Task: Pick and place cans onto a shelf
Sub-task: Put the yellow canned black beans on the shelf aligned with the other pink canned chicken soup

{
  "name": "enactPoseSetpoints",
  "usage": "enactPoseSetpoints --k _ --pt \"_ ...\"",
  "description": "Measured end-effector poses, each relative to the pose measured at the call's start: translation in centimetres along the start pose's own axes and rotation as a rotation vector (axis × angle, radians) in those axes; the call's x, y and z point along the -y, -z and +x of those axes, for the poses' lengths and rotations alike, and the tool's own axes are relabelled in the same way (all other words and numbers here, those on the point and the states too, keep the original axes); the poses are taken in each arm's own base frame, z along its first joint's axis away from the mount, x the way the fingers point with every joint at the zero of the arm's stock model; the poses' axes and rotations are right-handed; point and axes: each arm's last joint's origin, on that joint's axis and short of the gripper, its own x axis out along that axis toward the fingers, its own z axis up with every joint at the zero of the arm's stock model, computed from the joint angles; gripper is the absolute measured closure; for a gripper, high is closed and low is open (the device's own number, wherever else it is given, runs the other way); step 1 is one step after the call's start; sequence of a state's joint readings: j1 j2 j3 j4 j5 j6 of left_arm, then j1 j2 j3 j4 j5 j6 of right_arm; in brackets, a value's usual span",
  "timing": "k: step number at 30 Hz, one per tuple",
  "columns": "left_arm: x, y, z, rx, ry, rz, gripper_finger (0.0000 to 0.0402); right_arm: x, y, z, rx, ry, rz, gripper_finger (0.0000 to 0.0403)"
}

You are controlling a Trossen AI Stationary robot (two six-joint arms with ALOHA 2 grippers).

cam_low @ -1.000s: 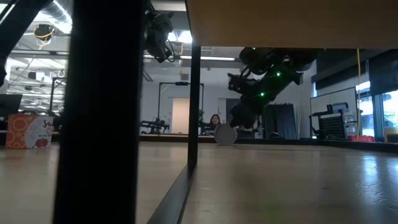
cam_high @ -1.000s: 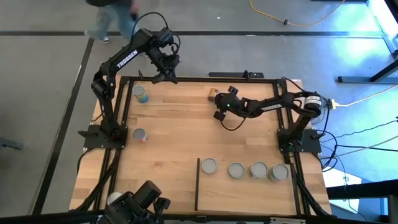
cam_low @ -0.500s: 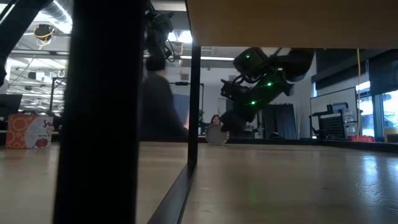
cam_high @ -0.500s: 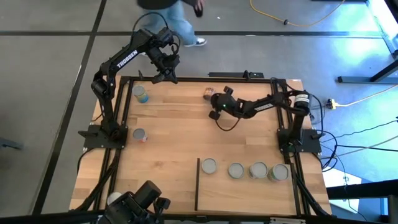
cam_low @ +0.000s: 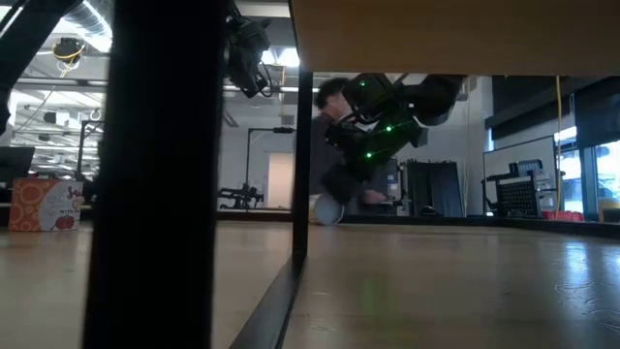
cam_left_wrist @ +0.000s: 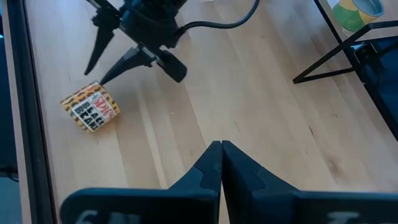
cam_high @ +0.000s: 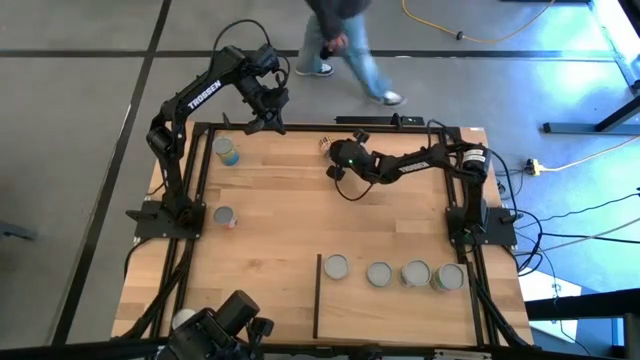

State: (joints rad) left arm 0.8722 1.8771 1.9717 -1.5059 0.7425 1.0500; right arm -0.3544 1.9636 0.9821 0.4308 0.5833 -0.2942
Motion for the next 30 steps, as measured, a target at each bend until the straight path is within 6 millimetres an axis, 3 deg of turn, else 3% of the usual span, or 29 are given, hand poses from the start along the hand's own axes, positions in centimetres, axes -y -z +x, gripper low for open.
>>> enactPoseSetpoints --k 6,16,22,26,30 --pt "0.0 0.0 0.0 0.000 0.000 0.000 0.0401 0.7 0.4 0.5 -0.021 0.008 -0.007 0.0299" --pt "0.0 0.0 0.0 0.000 0.000 0.000 0.0401 0.0 0.0 0.0 0.002 -0.010 -0.081 0.0299" --pt "0.0 0.0 0.0 -0.001 -0.001 0.000 0.0401 -0.8 -0.2 -0.3 0.076 -0.192 -0.155 0.0299" --pt "0.0 0.0 0.0 -0.001 0.000 0.000 0.0401 -0.5 -0.1 -0.2 0.034 -0.090 -0.121 0.0299" --pt "0.0 0.0 0.0 -0.001 -0.001 0.000 0.0401 -0.1 0.0 0.1 0.034 -0.117 -0.105 0.0299"
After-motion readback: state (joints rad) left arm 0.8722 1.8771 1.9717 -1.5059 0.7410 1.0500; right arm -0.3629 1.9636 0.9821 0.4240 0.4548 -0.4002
